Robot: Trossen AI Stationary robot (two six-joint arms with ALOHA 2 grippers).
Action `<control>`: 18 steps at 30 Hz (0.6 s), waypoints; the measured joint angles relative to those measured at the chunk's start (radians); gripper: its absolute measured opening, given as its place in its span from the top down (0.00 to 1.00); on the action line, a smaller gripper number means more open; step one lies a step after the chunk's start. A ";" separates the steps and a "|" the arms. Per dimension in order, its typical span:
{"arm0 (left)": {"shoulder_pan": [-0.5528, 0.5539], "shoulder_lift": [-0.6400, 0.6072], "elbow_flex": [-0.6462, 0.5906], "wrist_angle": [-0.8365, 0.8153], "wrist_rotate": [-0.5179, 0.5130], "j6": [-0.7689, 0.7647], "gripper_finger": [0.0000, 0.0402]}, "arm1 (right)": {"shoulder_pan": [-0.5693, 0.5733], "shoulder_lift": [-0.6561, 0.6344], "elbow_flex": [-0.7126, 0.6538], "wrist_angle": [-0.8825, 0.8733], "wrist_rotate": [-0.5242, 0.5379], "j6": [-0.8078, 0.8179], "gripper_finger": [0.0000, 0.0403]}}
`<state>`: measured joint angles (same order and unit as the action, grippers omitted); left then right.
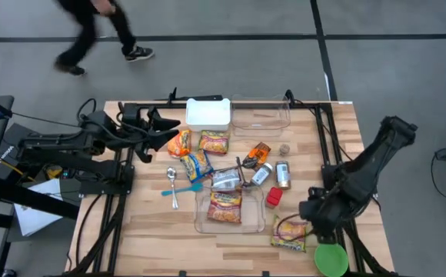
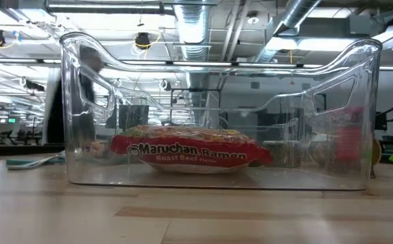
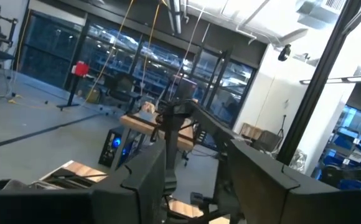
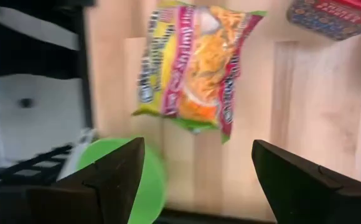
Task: Pick & Place Food Item
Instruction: Put the bottom green noodle pack into the bottom transparent bin
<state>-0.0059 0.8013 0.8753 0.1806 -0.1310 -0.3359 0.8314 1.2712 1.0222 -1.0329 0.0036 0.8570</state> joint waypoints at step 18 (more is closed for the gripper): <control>0.000 0.000 0.000 -0.009 0.001 -0.010 0.60 | 0.124 0.341 -0.001 0.023 0.122 0.065 0.28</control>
<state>-0.0059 0.8013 0.8753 0.1715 -0.1299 -0.3455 0.9556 1.6122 1.0214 -1.0095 0.1258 0.9216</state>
